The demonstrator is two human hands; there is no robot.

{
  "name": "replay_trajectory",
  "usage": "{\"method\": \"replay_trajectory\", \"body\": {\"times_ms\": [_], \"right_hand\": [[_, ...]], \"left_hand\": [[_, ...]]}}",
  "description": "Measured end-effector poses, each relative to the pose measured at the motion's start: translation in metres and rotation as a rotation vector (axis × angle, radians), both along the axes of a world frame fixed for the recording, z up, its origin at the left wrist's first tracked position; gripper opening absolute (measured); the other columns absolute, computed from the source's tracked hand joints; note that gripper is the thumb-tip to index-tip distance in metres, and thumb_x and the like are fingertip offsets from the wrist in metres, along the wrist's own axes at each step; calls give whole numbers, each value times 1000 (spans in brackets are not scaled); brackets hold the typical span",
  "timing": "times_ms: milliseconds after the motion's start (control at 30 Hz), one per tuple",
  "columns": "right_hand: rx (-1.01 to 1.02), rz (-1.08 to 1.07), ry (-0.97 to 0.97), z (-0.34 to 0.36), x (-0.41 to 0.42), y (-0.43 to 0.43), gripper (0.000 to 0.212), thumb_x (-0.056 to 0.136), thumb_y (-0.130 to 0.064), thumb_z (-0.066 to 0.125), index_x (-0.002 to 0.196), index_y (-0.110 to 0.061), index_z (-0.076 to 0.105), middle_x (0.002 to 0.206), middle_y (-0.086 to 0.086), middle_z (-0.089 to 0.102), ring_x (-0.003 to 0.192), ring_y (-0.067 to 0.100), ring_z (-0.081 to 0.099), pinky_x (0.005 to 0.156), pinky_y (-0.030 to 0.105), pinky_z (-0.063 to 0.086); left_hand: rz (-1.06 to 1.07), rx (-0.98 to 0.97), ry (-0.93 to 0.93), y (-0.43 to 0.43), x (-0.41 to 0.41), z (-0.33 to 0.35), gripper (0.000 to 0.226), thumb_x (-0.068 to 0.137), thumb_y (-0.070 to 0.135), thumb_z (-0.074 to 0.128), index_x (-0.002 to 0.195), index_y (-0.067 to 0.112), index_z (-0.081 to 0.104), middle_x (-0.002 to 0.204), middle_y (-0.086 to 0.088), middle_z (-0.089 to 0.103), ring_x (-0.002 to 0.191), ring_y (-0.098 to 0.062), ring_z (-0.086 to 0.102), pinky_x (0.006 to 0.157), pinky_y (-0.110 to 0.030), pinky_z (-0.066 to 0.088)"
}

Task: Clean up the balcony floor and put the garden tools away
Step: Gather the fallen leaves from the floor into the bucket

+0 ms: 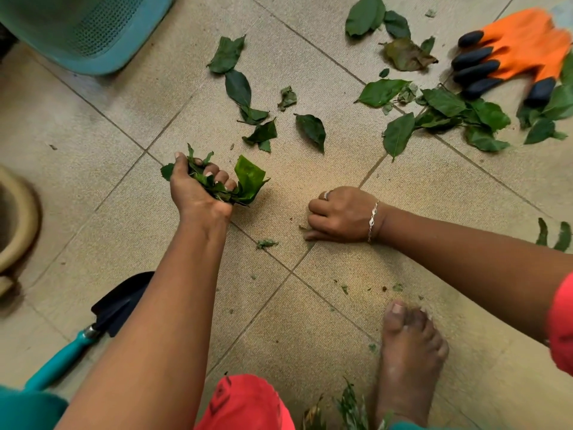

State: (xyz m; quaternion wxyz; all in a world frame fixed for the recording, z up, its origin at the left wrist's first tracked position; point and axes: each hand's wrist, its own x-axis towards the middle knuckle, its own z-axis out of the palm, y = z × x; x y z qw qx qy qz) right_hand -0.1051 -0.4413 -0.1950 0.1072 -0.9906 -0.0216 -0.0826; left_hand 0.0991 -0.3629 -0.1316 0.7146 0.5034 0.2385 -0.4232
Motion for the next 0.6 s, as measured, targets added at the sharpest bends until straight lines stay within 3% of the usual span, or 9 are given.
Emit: {"method": "replay_trajectory", "body": {"times_ms": [100,167,233,300,400,500,600], "right_hand": [[59,-53,142,16,21,4,46,93,-39,35,67,-9,58,55,1,54,39,19,50,40,16,32],[61,-11,322,22,42,20,40,98,-42,29,98,-11,54,66,0,53,53,19,51,45,20,29],[85,2,431,21,58,39,36,99,-44,31,119,-15,37,72,1,54,59,19,48,45,24,27],[46,21,427,20,67,51,32,100,-35,32,125,-14,32,77,5,59,63,22,54,47,26,31],[111,-102,436,20,63,44,25,100,-25,33,119,-10,40,77,3,59,67,23,56,49,25,32],[612,-384,396,35,48,16,24,99,-29,40,103,-9,54,68,-4,49,62,16,49,51,23,33],[1170,-740,155,52,20,-9,21,97,-17,44,79,-16,54,67,-6,49,55,-2,48,53,13,40]], "left_hand": [[17,-1,-2,0,3,2,43,99,39,36,62,18,38,42,5,32,33,-9,26,36,-16,21],[33,-10,-7,0,6,4,43,99,39,36,61,18,38,41,5,32,33,-9,25,36,-16,20],[48,-16,-7,-2,9,4,43,100,38,35,62,18,38,41,5,31,34,-9,24,37,-17,19],[61,-17,-3,-2,9,2,43,100,38,35,62,18,38,42,5,31,35,-9,23,38,-18,18],[73,-30,20,-3,7,1,44,100,38,35,61,18,38,41,5,30,34,-9,23,39,-17,17],[77,-26,66,-5,-2,4,44,100,38,35,61,18,38,40,5,30,32,-8,24,36,-14,18],[50,-29,112,-10,-15,17,43,100,38,36,62,18,38,40,6,31,31,-8,25,34,-14,19]]}}
